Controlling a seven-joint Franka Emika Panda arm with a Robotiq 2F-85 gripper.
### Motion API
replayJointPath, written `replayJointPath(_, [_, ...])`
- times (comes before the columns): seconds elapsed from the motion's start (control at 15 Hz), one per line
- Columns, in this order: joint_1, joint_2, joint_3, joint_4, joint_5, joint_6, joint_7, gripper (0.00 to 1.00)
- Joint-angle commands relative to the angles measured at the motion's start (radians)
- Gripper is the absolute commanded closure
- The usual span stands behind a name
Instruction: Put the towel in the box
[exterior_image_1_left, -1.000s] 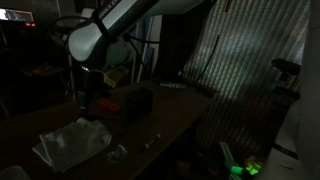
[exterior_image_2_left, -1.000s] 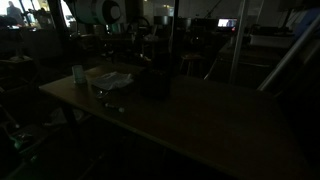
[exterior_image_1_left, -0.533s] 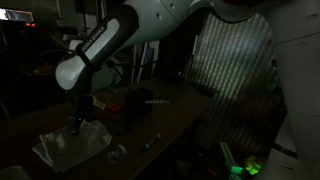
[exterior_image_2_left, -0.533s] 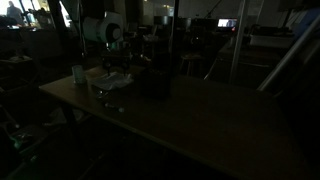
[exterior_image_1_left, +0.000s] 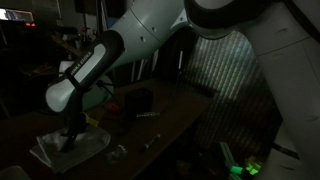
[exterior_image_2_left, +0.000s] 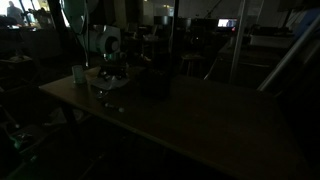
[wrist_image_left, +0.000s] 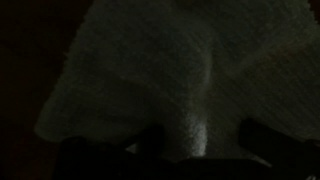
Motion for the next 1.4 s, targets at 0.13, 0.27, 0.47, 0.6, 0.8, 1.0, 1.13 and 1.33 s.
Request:
replayJointPath(0.13, [-0.005, 0.004, 0.001, 0.012, -0.019, -0.004, 0.004, 0.58])
replayJointPath(0.27, [-0.014, -0.025, 0.004, -0.012, -0.014, 0.003, 0.002, 0.73])
replayJointPath(0.47, [-0.025, -0.057, 0.005, -0.030, -0.007, 0.009, 0.006, 0.95])
replayJointPath(0.6, [-0.032, -0.084, 0.003, -0.047, -0.005, 0.014, 0.010, 1.00])
replayJointPath(0.8, [-0.049, -0.128, 0.002, -0.080, 0.002, 0.024, 0.013, 1.00])
replayJointPath(1.0, [-0.069, -0.194, -0.006, -0.136, 0.007, 0.032, 0.021, 1.00])
replayJointPath(1.13, [-0.087, -0.251, -0.016, -0.184, 0.012, 0.041, 0.029, 1.00])
replayJointPath(1.33, [-0.124, -0.359, -0.045, -0.262, 0.021, 0.053, 0.050, 1.00])
